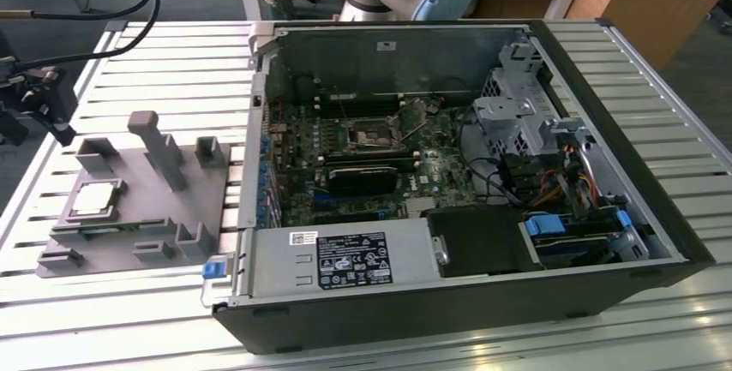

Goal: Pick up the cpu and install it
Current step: 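Pick up the cpu and move it towards the insertion slot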

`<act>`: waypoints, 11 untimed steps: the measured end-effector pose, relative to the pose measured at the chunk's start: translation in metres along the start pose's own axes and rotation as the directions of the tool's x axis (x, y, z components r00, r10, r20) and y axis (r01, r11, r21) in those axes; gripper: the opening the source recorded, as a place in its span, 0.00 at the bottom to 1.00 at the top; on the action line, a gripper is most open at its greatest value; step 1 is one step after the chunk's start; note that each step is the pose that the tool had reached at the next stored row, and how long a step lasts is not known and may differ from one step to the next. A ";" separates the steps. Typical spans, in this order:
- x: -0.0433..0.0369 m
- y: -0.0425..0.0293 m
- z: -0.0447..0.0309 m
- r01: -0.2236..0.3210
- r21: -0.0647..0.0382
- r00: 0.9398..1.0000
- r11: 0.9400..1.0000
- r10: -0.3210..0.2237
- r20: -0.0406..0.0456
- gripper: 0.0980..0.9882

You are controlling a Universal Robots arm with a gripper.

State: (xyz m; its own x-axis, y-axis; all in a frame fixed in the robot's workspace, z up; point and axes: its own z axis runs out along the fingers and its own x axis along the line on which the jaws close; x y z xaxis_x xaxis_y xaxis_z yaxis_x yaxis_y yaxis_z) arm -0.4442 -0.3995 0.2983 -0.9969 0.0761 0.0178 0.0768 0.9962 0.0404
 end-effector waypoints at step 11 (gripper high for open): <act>-0.0002 -0.0003 0.0086 0.000 0.000 1.000 1.000 0.000 0.000 0.55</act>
State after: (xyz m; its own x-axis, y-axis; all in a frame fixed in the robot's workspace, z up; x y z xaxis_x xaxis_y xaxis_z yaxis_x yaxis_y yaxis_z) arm -0.4442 -0.3995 0.2897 -0.9969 0.0761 0.0178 0.0767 0.9962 0.0403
